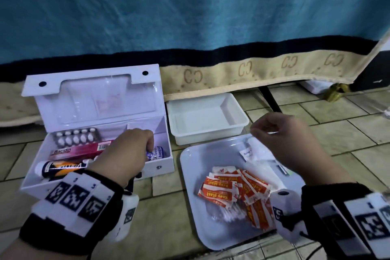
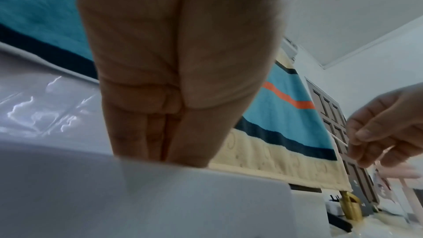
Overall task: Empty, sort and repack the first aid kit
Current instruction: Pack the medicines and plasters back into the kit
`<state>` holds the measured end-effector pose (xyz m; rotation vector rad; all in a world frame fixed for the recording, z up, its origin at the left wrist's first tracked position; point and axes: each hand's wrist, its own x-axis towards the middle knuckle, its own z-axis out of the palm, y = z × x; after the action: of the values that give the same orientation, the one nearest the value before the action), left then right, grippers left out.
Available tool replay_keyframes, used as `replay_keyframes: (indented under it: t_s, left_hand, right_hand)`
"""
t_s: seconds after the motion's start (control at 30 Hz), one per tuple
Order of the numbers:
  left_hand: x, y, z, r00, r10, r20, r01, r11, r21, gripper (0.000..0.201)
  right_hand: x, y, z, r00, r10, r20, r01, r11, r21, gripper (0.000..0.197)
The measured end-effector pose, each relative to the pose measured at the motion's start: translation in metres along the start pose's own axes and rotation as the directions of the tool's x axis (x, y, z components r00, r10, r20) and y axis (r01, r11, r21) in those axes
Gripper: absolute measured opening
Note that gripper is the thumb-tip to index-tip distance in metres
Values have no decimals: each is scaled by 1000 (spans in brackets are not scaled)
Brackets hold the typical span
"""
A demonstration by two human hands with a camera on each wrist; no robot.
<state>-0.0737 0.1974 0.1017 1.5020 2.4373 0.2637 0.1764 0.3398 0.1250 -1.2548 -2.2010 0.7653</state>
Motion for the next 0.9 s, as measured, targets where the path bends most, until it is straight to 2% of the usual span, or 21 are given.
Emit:
replay_keyframes:
  t_s: [0.13,0.2,0.33,0.43,0.5,0.63,0.83,0.9]
  left_hand:
    - [1,-5,-1,998,31,54,-34,998,46,30]
    - [2,-4,-1,997,37,74,-43,996,82,31]
    - [0,16,-11,998,56,-33,-53,994,91,8]
    - [-3,44,-21,986,127,-107,-123,992,38,11]
    - [-2,64,-22,977,185,-110,-185,983,12,11]
    - [5,100,-10,958,286,-35,-284,958,47,15]
    - [6,131,13,912,402,82,-407,912,56,17]
    - [5,134,19,905,412,103,-419,906,62,19]
  right_hand:
    - [2,12,-23,979,114,-169,-116,993,-1,11]
    - [1,18,-33,968,160,-194,-169,985,-31,11]
    - [-3,25,-40,972,216,-91,-228,959,-170,2]
    - [-9,31,-35,963,270,23,-247,909,-337,13]
    - [-14,34,-26,949,292,121,-216,878,-426,26]
    - [-24,42,-1,874,355,332,-171,864,-473,41]
    - [-25,53,8,924,281,260,-145,886,-441,23]
    - [-22,51,2,934,276,228,-161,892,-421,8]
